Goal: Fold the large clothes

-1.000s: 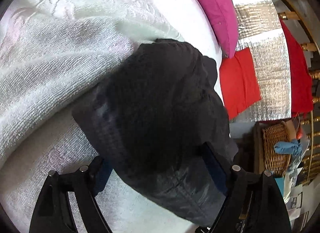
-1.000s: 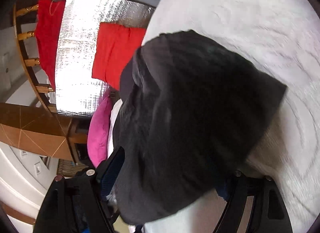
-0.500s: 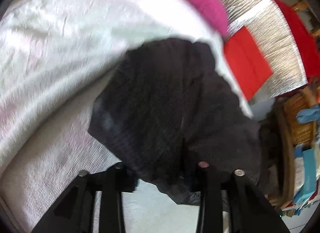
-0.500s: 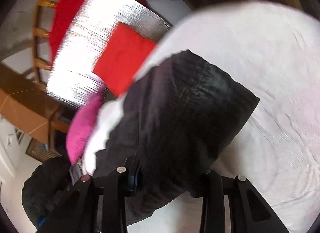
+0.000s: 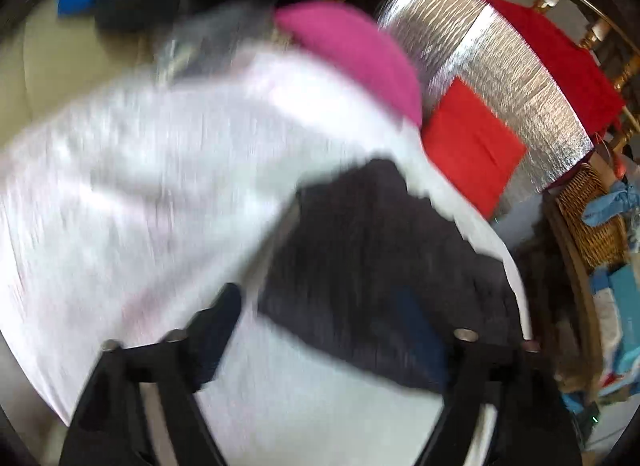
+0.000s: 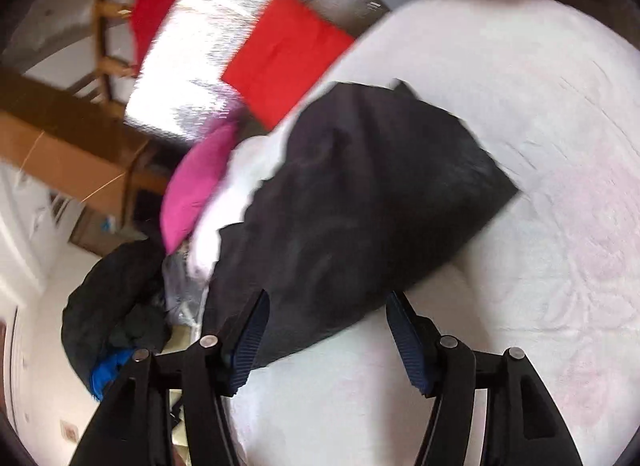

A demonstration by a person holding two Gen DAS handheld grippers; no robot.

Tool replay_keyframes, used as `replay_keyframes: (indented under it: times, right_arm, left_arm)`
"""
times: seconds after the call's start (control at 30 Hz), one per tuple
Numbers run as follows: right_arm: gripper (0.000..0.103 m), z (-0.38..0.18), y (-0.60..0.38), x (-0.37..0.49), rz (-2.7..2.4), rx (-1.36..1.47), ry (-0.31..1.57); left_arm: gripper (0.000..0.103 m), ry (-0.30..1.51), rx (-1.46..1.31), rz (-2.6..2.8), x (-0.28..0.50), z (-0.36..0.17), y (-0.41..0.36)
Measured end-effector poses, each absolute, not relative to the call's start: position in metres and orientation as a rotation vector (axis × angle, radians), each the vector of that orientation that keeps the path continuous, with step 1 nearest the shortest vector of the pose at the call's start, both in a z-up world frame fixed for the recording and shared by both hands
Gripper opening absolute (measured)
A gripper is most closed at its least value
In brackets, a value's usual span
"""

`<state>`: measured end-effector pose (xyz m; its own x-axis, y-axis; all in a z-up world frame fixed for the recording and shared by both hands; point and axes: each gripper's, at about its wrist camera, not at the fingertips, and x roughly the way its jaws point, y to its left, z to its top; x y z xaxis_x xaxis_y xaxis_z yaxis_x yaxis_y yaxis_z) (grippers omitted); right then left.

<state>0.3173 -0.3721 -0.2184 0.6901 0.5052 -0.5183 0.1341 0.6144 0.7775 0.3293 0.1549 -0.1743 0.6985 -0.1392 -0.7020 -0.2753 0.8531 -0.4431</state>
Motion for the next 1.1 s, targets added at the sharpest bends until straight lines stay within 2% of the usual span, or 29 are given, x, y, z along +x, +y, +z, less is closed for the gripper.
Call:
replay_keyframes:
  times: [0.1,0.3,0.53,0.7,0.73,0.77,0.8,0.83,1.1]
  right_arm:
    - [0.065,-0.223,-0.355,0.328,0.287,0.913,0.774]
    - [0.065,-0.232,-0.329,0.37,0.278,0.839,0.718]
    - [0.065,-0.239,-0.321,0.394,0.262,0.728,0.694]
    - [0.064,-0.248,-0.32,0.404,0.259,0.709,0.71]
    - [0.064,-0.249,-0.32,0.405,0.256,0.703,0.712]
    - [0.064,-0.249,-0.32,0.405,0.258,0.7,0.712]
    - [0.064,-0.25,-0.32,0.406,0.259,0.699,0.711]
    - [0.064,-0.251,-0.32,0.406,0.26,0.699,0.709]
    - [0.064,-0.251,-0.317,0.406,0.244,0.681,0.71]
  left_arm:
    - [0.088,0.831,-0.433,0.078,0.393,-0.155,0.148]
    - [0.088,1.005,-0.355,0.022,0.511,-0.178,0.129]
    - [0.088,1.18,-0.326,-0.011,0.598,-0.231,0.093]
    - [0.087,1.161,-0.248,-0.053,0.617,-0.24,0.067]
    - [0.071,1.152,-0.224,-0.077,0.616,-0.238,0.063]
    - [0.036,1.144,-0.193,-0.08,0.615,-0.234,0.06]
    - [0.02,1.143,-0.129,-0.059,0.615,-0.234,0.055]
    - [0.009,1.152,-0.085,-0.039,0.616,-0.236,0.052]
    - [0.007,0.972,0.058,0.144,0.613,-0.205,0.059]
